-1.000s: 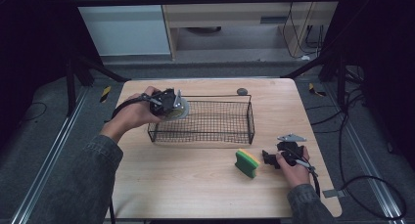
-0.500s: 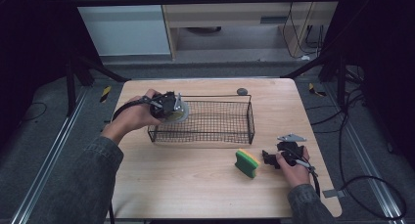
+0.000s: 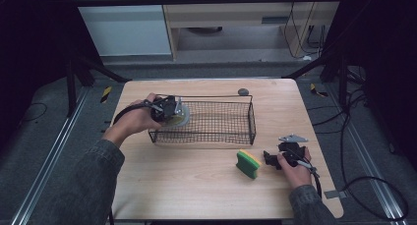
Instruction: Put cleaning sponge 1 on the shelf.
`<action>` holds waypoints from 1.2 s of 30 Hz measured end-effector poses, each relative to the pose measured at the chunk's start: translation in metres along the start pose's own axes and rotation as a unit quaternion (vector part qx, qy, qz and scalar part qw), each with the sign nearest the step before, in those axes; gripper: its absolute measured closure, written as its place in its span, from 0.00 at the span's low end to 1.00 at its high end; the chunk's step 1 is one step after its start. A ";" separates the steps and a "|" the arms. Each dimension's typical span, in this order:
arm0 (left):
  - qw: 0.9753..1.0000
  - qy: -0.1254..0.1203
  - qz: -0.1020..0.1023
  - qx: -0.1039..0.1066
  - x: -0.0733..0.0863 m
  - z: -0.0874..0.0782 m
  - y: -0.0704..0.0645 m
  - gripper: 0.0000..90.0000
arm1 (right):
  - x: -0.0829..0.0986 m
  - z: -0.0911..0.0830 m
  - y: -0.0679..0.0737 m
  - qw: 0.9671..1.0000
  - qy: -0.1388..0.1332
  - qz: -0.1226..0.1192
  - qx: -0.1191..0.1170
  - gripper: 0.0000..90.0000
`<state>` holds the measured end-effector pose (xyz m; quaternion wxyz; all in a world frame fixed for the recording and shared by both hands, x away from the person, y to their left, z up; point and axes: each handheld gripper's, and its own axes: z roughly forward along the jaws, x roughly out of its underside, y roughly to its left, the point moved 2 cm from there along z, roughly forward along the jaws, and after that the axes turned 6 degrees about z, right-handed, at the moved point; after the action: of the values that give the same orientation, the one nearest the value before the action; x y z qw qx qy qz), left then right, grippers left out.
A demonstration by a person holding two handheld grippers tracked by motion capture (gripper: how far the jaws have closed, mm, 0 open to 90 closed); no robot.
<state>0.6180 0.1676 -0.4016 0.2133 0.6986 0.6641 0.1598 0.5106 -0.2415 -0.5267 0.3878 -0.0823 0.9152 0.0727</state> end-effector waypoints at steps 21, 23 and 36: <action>1.000 -0.006 -0.017 0.019 0.002 0.018 -0.006 0.78 | 0.000 0.000 0.000 1.000 0.000 0.000 0.000 0.01; 1.000 -0.009 -0.020 0.021 0.002 0.020 -0.006 0.78 | 0.000 0.000 0.000 1.000 0.000 0.000 0.000 0.01; 0.998 -0.013 -0.037 0.042 0.005 0.028 -0.005 0.78 | 0.000 0.000 0.000 1.000 0.000 0.000 0.000 0.01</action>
<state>0.6279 0.1704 -0.4286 0.1980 0.6839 0.6928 0.1149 0.5106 -0.2415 -0.5267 0.3880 -0.0823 0.9151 0.0725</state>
